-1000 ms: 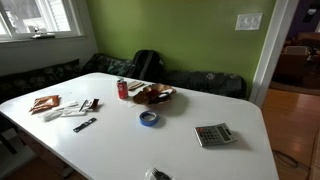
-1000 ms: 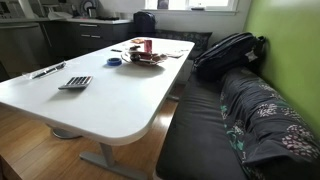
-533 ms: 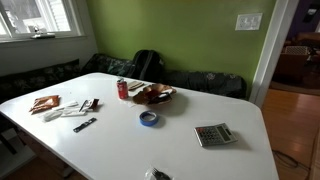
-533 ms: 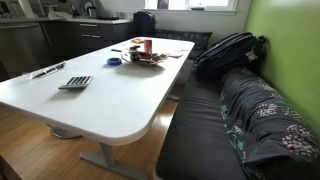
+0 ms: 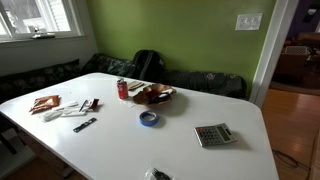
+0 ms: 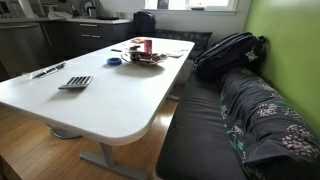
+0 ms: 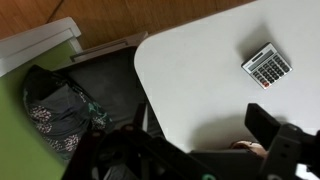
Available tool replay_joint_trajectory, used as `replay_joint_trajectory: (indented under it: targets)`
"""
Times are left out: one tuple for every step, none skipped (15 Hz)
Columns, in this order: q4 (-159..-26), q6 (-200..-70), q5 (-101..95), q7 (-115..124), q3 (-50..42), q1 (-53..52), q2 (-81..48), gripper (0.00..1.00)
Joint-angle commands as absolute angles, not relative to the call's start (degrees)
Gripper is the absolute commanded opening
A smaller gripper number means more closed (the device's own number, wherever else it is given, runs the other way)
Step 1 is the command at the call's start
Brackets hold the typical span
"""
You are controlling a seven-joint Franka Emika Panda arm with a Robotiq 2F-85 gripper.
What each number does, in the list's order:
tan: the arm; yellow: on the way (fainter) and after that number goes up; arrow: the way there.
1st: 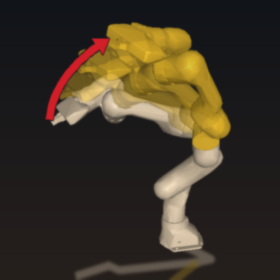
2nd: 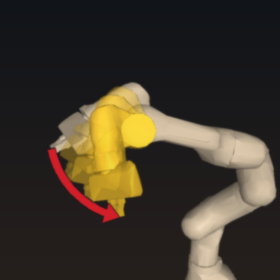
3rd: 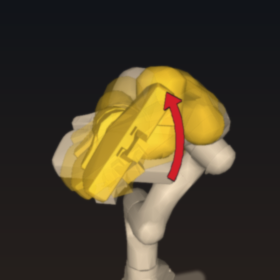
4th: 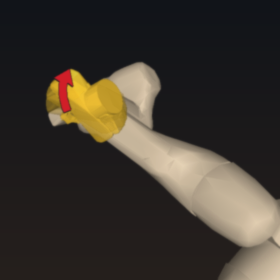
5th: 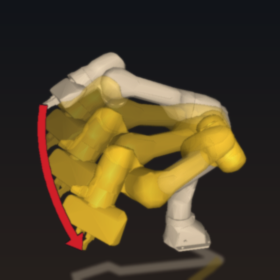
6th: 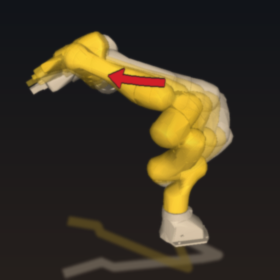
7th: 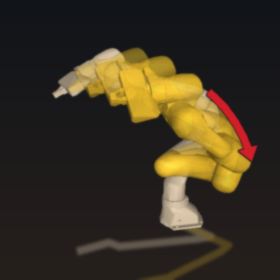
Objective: Pick up the blue masking tape and put it in the brown bowl
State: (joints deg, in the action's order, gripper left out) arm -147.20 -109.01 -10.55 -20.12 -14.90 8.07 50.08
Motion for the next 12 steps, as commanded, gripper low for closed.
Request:
replay_joint_trajectory:
  targets:
    - [-147.0, -108.8, -10.7, -19.9, -15.1, 7.7, 50.1, 1.00]
    - [-147.0, -108.8, -10.7, -19.9, -15.1, 7.7, 50.1, 1.00]
    - [-146.9, -109.4, -11.2, -20.1, -14.5, 7.4, 50.0, 1.00]
    - [-145.7, -110.5, -11.3, -20.4, -14.4, 6.6, 48.0, 1.00]
    - [-143.9, -112.0, -10.9, -21.7, -14.7, 5.0, 44.9, 1.00]
    - [-141.9, -114.5, -10.0, -23.1, -15.2, 2.9, 41.1, 1.00]
    - [-140.1, -116.9, -8.7, -25.2, -15.3, 0.1, 37.1, 1.00]
    - [-138.8, -117.6, -7.7, -27.0, -15.2, -1.7, 34.9, 1.00]
    - [-137.8, -118.9, -7.0, -28.5, -14.9, -3.3, 32.2, 1.00]
    - [-136.2, -120.1, -5.5, -30.3, -14.8, -5.3, 29.1, 1.00]
    - [-134.7, -121.0, -4.3, -31.8, -14.1, -7.0, 25.9, 1.00]
    - [-132.7, -121.5, -3.1, -33.6, -13.5, -8.4, 22.2, 1.00]
